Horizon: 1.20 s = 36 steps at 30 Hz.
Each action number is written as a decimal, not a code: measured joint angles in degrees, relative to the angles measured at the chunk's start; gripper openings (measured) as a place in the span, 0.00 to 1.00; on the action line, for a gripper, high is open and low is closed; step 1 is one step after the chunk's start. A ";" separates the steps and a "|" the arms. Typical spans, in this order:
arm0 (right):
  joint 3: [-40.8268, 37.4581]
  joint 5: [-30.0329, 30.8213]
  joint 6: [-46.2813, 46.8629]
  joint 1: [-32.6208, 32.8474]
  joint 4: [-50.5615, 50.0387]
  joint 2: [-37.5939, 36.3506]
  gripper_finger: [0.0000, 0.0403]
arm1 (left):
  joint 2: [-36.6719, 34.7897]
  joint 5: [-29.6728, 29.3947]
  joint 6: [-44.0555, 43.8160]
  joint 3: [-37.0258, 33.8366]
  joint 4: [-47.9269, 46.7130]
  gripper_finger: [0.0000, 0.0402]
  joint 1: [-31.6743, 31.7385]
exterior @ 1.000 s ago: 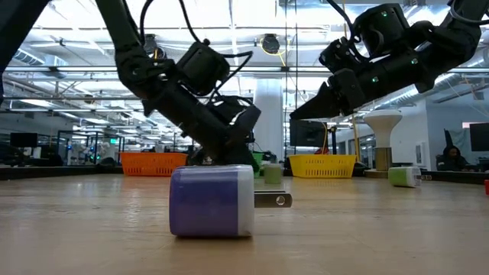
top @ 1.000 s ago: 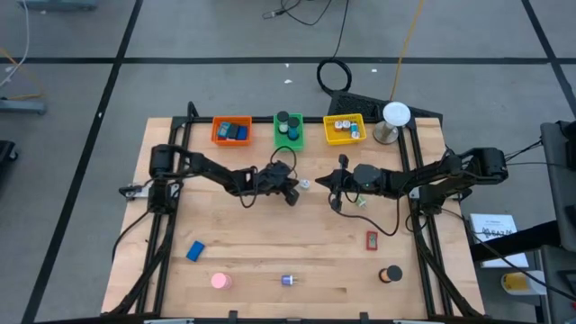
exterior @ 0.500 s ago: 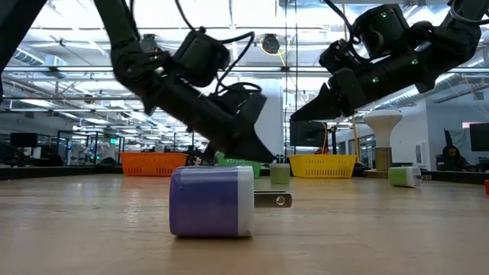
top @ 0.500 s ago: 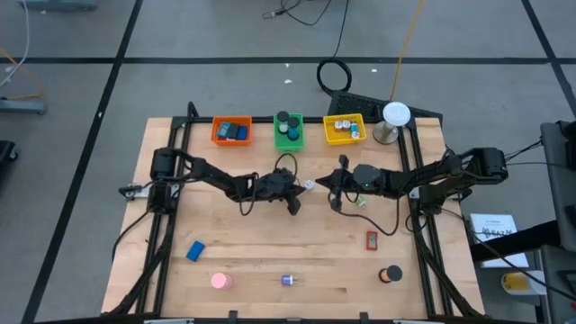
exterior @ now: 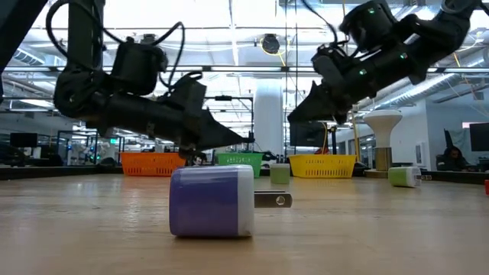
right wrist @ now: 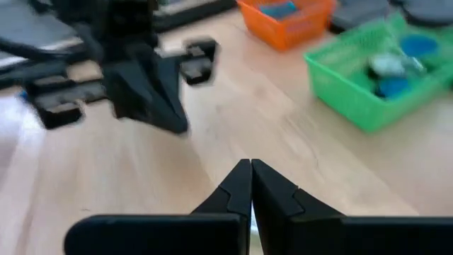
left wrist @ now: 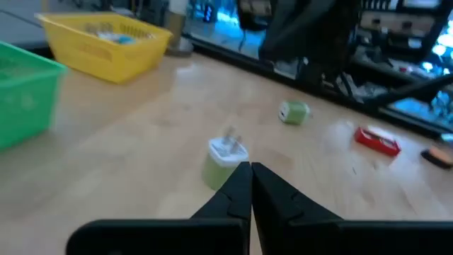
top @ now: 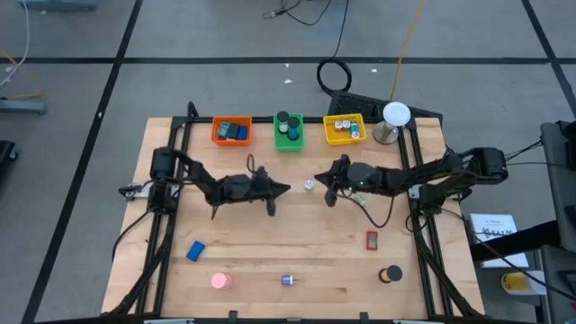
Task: Pick & Place Office items
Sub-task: Put the top green charger adapter into the yellow bin
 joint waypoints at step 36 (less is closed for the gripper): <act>49.54 -9.00 8.64 -4.26 -68.29 29.52 0.62 | 0.02 -0.48 5.06 -1.92 2.62 0.08 1.02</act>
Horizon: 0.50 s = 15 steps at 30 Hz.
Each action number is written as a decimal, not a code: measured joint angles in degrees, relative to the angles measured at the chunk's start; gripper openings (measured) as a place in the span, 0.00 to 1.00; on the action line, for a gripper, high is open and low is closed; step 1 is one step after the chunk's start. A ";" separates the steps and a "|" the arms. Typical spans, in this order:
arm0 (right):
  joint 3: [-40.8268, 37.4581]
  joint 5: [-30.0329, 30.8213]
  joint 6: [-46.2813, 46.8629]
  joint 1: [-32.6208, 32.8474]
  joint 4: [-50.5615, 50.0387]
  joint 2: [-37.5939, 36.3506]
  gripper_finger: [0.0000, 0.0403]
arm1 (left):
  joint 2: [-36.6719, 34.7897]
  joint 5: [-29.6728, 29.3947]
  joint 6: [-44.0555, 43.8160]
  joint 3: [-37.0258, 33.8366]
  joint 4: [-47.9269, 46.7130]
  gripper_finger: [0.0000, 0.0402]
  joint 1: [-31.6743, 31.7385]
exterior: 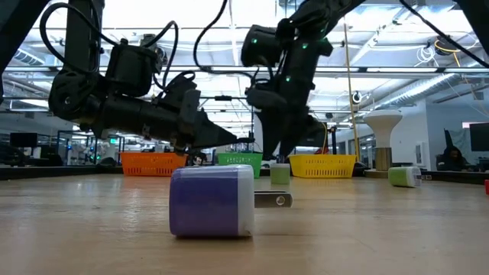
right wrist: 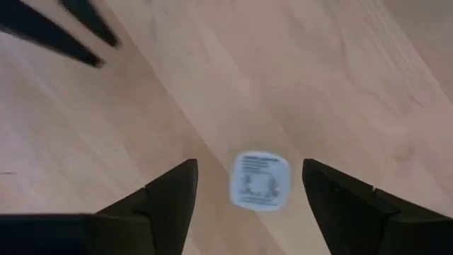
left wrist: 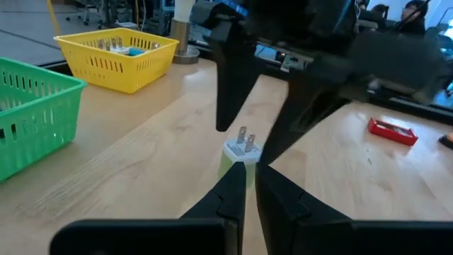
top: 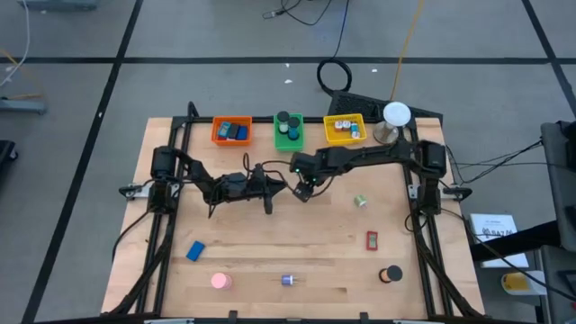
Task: Pick & Place Office items
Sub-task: Put the top green charger adapter into the yellow bin
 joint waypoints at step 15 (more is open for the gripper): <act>0.05 1.59 -1.78 0.14 0.22 1.47 0.50 | 0.00 0.00 0.20 0.00 -0.01 0.08 0.00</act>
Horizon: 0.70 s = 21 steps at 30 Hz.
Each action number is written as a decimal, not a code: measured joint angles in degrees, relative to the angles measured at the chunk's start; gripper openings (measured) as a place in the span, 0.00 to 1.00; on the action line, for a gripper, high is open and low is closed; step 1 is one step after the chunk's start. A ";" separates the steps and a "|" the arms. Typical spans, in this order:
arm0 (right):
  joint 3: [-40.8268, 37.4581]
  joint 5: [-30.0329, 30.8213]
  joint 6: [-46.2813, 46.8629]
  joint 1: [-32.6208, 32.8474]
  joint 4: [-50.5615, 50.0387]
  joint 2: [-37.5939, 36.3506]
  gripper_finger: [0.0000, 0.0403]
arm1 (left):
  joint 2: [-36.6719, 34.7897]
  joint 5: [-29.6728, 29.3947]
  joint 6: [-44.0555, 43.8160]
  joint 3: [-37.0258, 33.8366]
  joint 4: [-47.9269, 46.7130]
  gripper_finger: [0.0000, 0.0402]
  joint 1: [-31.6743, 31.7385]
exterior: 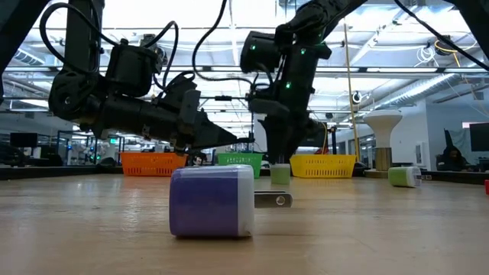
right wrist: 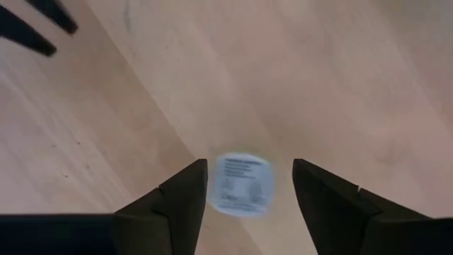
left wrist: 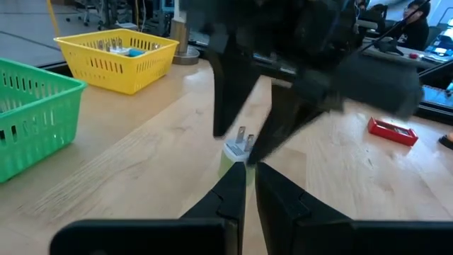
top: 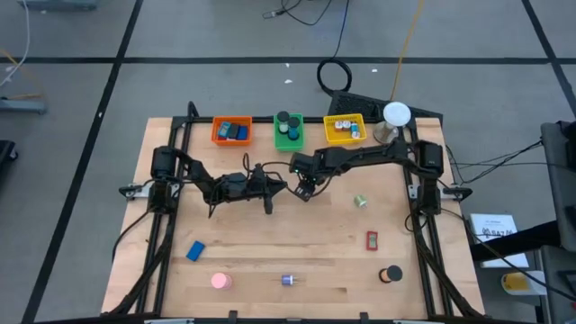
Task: Pick & Place Office items
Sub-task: Put the top green charger adapter into the yellow bin
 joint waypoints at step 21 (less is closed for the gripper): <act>-0.15 -1.65 -2.31 -0.64 -1.56 0.89 0.32 | 0.00 0.00 0.04 0.00 -0.31 0.08 0.00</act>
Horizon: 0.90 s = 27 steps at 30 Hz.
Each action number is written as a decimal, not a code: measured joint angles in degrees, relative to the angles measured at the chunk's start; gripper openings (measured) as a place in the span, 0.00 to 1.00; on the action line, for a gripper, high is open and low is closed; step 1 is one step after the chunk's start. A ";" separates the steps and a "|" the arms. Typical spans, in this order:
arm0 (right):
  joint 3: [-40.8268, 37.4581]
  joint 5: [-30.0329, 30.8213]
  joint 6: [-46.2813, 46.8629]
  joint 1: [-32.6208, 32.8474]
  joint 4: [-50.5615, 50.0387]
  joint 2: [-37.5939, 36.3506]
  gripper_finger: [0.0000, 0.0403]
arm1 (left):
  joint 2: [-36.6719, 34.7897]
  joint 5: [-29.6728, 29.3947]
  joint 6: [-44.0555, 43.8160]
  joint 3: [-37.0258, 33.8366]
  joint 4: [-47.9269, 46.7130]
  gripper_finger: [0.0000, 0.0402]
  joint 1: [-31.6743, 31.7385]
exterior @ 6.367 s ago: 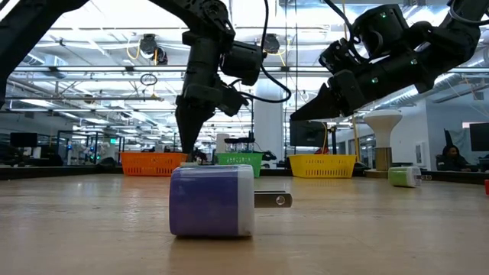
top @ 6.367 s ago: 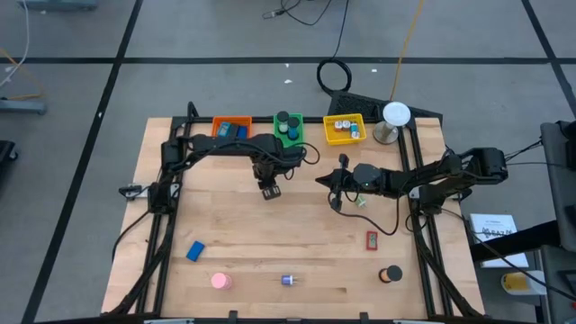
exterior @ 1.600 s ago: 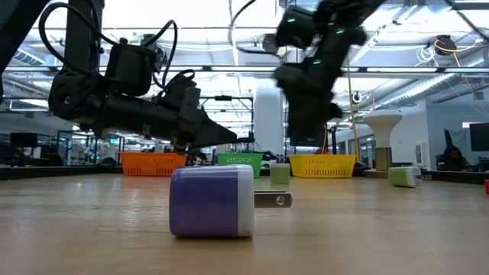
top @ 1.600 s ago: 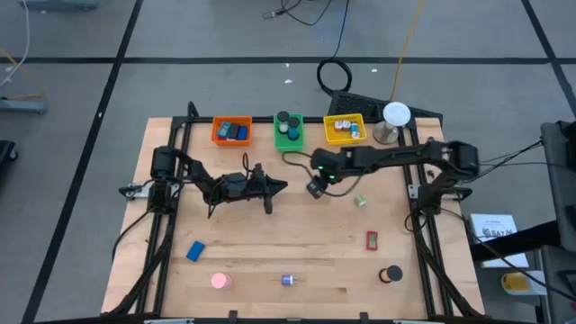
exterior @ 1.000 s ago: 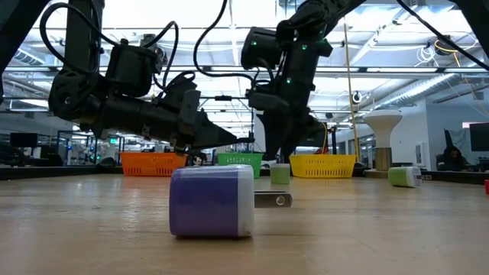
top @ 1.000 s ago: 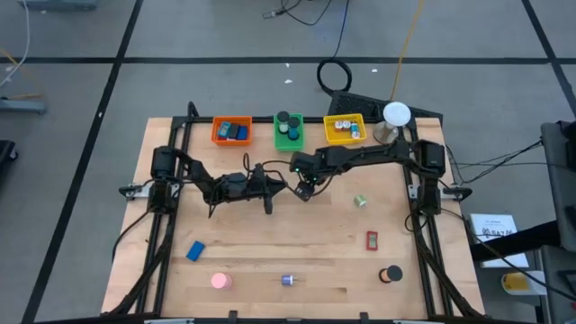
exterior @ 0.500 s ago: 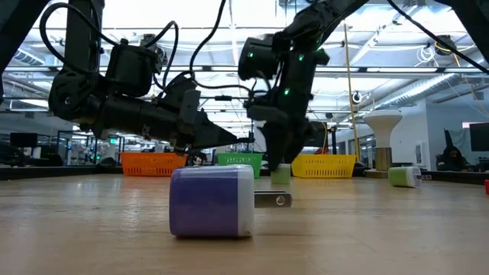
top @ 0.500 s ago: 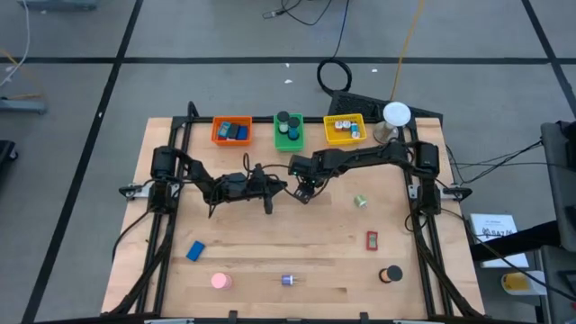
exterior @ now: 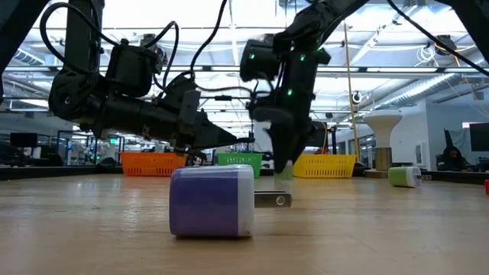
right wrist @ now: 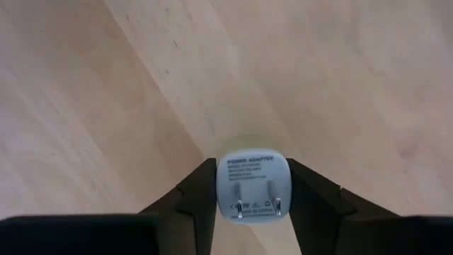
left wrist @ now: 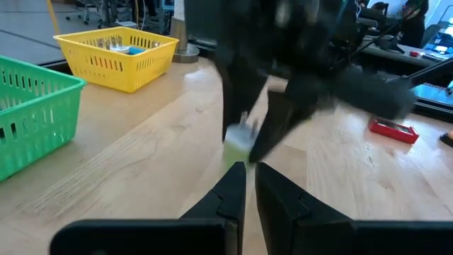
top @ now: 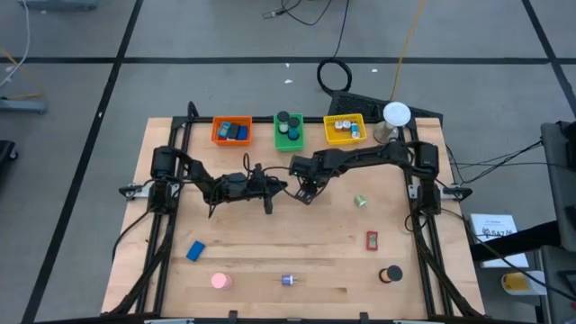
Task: Pick & Place Office items
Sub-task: Put the top green charger adapter into the yellow bin
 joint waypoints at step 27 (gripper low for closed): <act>2.19 6.22 -24.87 -34.49 -9.19 -6.54 0.33 | 0.00 0.02 -0.15 0.02 -0.02 0.08 -0.02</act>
